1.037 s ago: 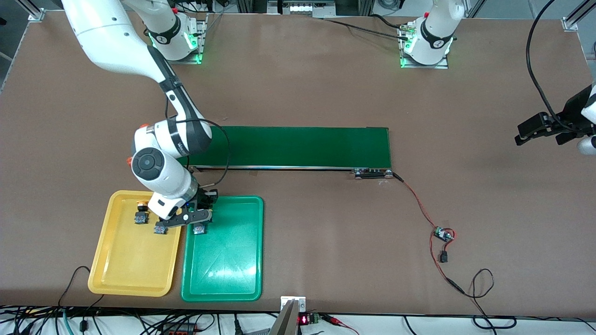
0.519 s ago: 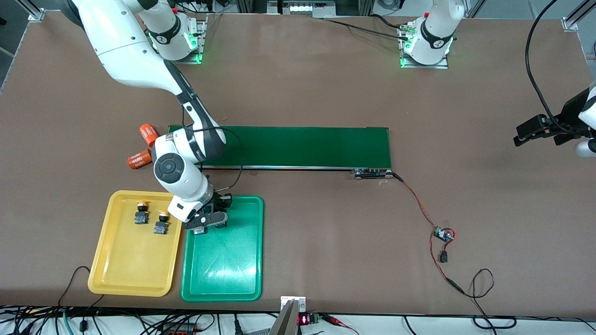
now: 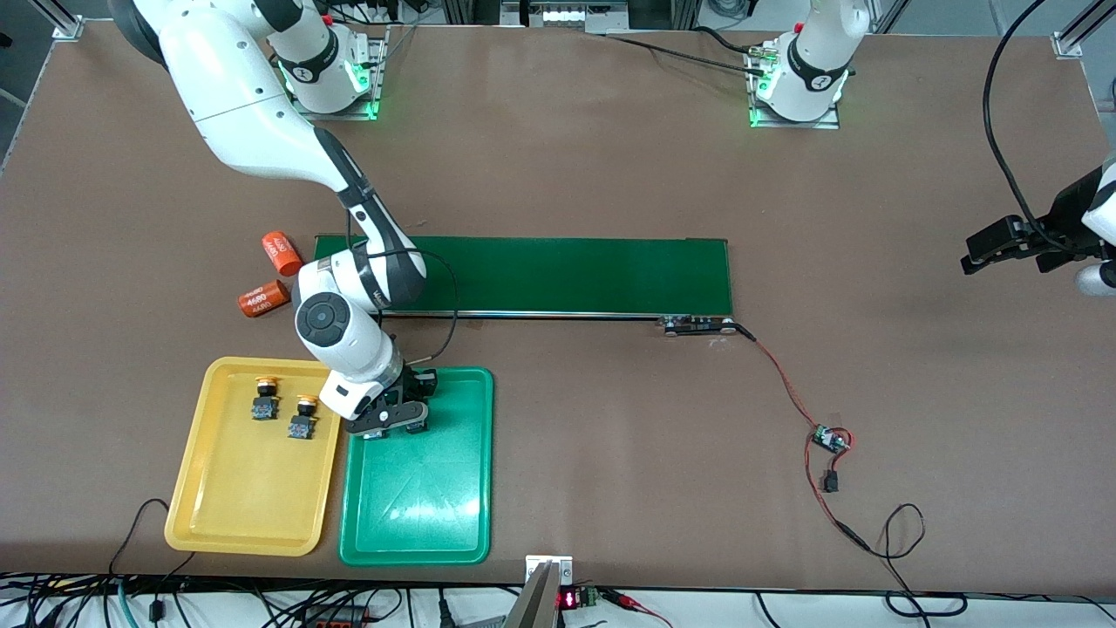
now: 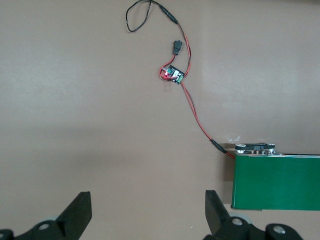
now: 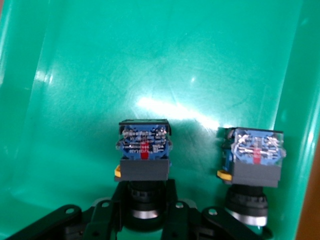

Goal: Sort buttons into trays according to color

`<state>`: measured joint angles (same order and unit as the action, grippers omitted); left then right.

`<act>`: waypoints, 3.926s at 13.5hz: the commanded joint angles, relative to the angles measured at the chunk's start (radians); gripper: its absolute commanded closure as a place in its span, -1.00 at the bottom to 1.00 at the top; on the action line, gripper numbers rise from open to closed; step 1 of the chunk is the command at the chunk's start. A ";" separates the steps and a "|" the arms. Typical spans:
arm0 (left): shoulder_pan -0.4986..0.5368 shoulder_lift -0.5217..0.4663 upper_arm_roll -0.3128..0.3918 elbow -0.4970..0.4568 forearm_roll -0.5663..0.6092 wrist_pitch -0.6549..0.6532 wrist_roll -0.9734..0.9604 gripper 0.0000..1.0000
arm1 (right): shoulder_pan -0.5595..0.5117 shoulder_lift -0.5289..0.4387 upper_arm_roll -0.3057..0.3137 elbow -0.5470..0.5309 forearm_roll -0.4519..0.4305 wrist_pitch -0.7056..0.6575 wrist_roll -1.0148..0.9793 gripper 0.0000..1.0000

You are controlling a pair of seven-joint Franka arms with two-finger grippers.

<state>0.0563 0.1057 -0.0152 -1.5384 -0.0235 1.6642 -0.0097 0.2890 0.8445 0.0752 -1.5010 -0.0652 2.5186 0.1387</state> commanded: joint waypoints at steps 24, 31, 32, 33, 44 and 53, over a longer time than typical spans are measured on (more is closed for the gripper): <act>0.003 -0.038 -0.006 -0.006 -0.003 -0.047 0.017 -1.00 | -0.307 -0.456 0.078 0.222 -0.005 -1.050 -0.094 -1.00; 0.002 -0.046 -0.009 0.004 -0.003 -0.101 0.016 -1.00 | -0.363 -0.699 0.054 -0.048 0.004 -1.025 -0.099 -1.00; 0.002 -0.046 -0.008 0.004 -0.003 -0.101 0.016 -1.00 | -0.360 -0.702 0.042 -0.060 0.005 -1.029 -0.097 -1.00; 0.002 -0.046 -0.009 0.004 -0.003 -0.103 0.016 -1.00 | -0.364 -0.706 0.040 -0.082 0.005 -1.034 -0.099 -1.00; 0.002 -0.046 -0.009 0.004 -0.003 -0.104 0.016 -1.00 | -0.355 -0.708 -0.020 -0.082 0.021 -0.908 -0.157 -1.00; 0.003 -0.047 -0.008 0.004 -0.003 -0.110 0.014 -1.00 | -0.353 -0.708 -0.017 -0.056 0.022 -0.986 -0.156 -1.00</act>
<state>0.0538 0.0718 -0.0217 -1.5376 -0.0235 1.5743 -0.0097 -0.0756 0.1421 0.0689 -1.5743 -0.0596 1.5212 -0.0014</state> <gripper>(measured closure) 0.000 0.000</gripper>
